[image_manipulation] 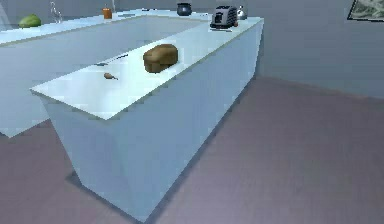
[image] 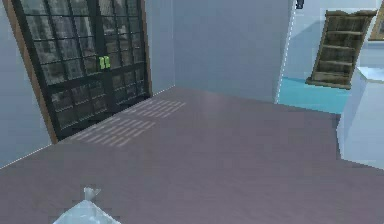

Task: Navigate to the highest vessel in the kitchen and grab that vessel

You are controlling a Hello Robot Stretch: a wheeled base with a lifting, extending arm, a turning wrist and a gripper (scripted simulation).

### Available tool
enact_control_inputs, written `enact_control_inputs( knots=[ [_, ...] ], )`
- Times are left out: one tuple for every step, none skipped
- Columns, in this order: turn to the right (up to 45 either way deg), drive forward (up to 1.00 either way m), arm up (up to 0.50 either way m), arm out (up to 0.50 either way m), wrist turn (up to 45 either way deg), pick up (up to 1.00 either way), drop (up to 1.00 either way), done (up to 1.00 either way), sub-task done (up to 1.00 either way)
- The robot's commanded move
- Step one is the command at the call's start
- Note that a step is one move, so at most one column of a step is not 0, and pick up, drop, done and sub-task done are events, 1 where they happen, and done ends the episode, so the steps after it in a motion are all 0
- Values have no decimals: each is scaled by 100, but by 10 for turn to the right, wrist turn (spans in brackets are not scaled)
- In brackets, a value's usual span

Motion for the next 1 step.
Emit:
enact_control_inputs(
  knots=[
    [-30, 0, 0, 0, 0, 0, 0, 0, 0]
  ],
)
